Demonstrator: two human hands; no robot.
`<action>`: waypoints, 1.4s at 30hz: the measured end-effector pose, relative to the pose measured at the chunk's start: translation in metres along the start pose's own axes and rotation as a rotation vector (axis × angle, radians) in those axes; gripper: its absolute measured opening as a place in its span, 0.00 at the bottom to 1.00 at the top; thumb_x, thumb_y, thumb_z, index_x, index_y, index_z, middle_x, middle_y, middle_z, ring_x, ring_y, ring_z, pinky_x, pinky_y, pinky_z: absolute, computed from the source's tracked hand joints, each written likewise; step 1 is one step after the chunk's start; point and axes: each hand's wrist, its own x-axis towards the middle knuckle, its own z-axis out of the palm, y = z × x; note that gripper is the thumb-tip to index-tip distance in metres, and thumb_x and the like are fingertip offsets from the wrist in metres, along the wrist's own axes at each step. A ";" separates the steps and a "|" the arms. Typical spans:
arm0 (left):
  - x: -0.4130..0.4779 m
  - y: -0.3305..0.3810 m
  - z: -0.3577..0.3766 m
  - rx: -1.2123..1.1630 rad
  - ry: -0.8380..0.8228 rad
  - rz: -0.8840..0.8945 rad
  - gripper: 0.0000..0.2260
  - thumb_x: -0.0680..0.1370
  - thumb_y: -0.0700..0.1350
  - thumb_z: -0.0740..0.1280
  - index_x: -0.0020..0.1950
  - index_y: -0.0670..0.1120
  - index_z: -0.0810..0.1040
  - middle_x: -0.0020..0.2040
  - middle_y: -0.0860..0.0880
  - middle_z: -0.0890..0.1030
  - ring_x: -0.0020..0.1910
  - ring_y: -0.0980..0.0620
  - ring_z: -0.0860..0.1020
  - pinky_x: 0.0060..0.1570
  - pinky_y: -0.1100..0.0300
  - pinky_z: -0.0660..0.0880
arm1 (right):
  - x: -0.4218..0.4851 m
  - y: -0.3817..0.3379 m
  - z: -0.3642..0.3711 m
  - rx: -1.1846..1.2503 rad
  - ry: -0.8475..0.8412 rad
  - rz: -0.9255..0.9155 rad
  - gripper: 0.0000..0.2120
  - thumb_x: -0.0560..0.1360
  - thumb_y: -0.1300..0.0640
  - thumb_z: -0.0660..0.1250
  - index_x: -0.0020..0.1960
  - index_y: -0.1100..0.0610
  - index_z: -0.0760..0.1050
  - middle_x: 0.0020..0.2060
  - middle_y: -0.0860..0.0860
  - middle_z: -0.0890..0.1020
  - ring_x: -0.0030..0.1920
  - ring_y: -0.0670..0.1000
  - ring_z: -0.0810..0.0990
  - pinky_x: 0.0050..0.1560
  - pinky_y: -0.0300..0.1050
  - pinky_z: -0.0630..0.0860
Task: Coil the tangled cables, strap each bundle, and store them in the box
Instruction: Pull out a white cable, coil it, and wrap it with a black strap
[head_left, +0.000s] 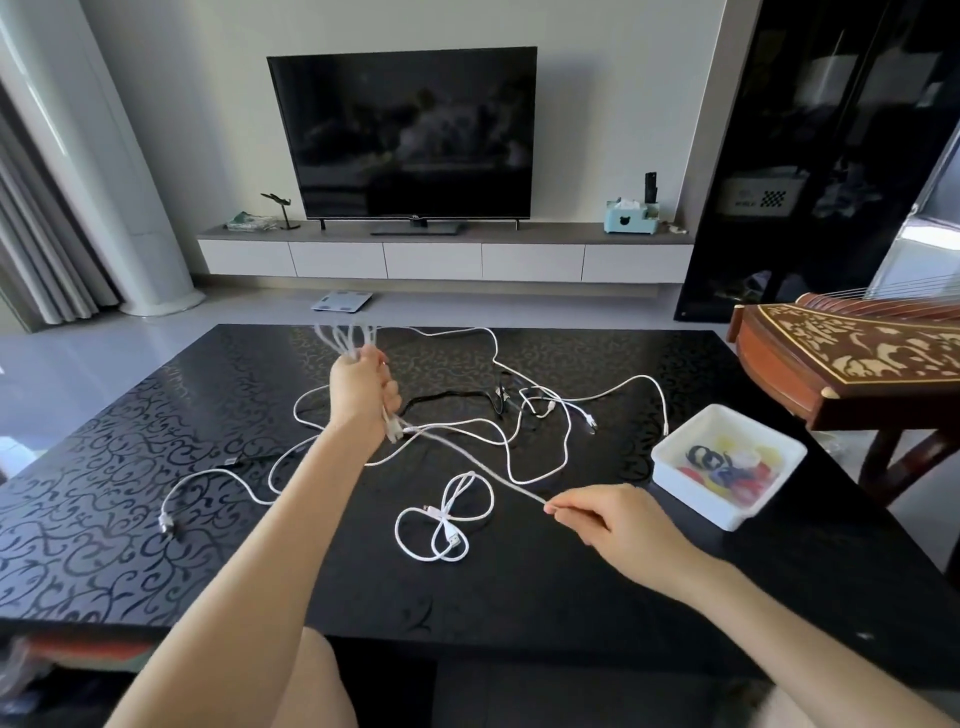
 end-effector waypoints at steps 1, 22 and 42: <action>-0.003 -0.005 -0.003 0.219 0.019 0.072 0.13 0.83 0.45 0.55 0.39 0.46 0.67 0.27 0.51 0.63 0.18 0.57 0.60 0.18 0.67 0.56 | -0.001 -0.005 -0.007 -0.114 -0.003 -0.113 0.09 0.78 0.53 0.64 0.52 0.52 0.82 0.43 0.44 0.84 0.42 0.38 0.79 0.47 0.35 0.72; -0.073 -0.045 0.024 0.155 -0.771 -0.232 0.15 0.73 0.46 0.68 0.34 0.47 0.62 0.26 0.51 0.57 0.19 0.57 0.54 0.17 0.67 0.53 | 0.076 -0.066 -0.038 0.049 0.435 -0.057 0.09 0.77 0.54 0.66 0.42 0.58 0.80 0.27 0.43 0.75 0.29 0.42 0.72 0.33 0.33 0.66; -0.071 -0.046 0.029 0.498 -0.700 -0.103 0.15 0.83 0.45 0.58 0.36 0.48 0.64 0.27 0.54 0.64 0.25 0.58 0.62 0.26 0.66 0.59 | 0.072 -0.051 -0.034 0.236 0.439 0.110 0.17 0.74 0.39 0.64 0.42 0.53 0.73 0.26 0.43 0.72 0.28 0.41 0.71 0.33 0.38 0.66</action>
